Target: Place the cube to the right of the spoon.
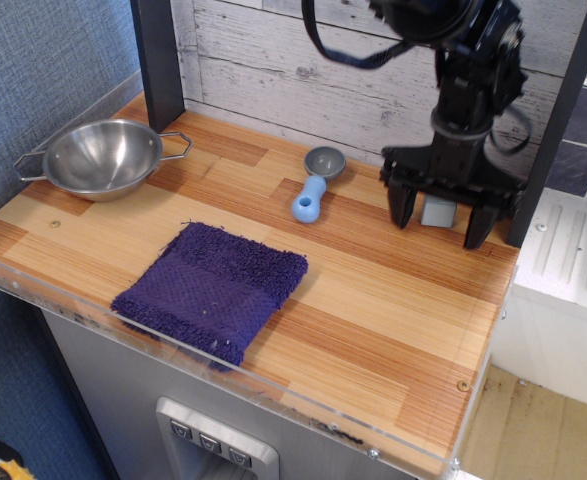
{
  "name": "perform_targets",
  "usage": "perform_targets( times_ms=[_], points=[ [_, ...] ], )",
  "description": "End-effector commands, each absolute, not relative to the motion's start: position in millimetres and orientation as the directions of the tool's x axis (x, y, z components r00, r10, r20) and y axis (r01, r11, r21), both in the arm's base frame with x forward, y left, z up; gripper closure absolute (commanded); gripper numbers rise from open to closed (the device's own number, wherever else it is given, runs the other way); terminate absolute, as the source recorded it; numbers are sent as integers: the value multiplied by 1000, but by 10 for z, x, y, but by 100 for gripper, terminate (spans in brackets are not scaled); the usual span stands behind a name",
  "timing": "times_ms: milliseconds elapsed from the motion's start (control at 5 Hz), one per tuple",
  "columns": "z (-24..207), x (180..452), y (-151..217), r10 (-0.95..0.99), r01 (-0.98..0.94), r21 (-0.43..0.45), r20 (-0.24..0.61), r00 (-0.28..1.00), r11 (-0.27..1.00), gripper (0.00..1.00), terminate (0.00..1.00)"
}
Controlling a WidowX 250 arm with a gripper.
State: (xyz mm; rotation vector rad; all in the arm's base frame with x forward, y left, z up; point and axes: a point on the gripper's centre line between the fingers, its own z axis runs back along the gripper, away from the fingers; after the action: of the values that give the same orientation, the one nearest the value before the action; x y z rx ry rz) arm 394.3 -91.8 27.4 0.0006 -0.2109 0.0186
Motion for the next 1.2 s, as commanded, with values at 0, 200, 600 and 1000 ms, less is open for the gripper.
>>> perform_targets(
  times_ms=[0, 200, 600, 1000],
  points=[
    [1095, 3956, -1005, 21, -19, -11, 390, 920, 1000, 0, 0],
    [1365, 3748, -988, 53, -88, 64, 424, 904, 994, 0, 0],
    [1365, 3748, -988, 53, -88, 64, 424, 904, 994, 0, 0],
    [1365, 3748, -988, 53, -88, 64, 424, 904, 994, 0, 0]
  ],
)
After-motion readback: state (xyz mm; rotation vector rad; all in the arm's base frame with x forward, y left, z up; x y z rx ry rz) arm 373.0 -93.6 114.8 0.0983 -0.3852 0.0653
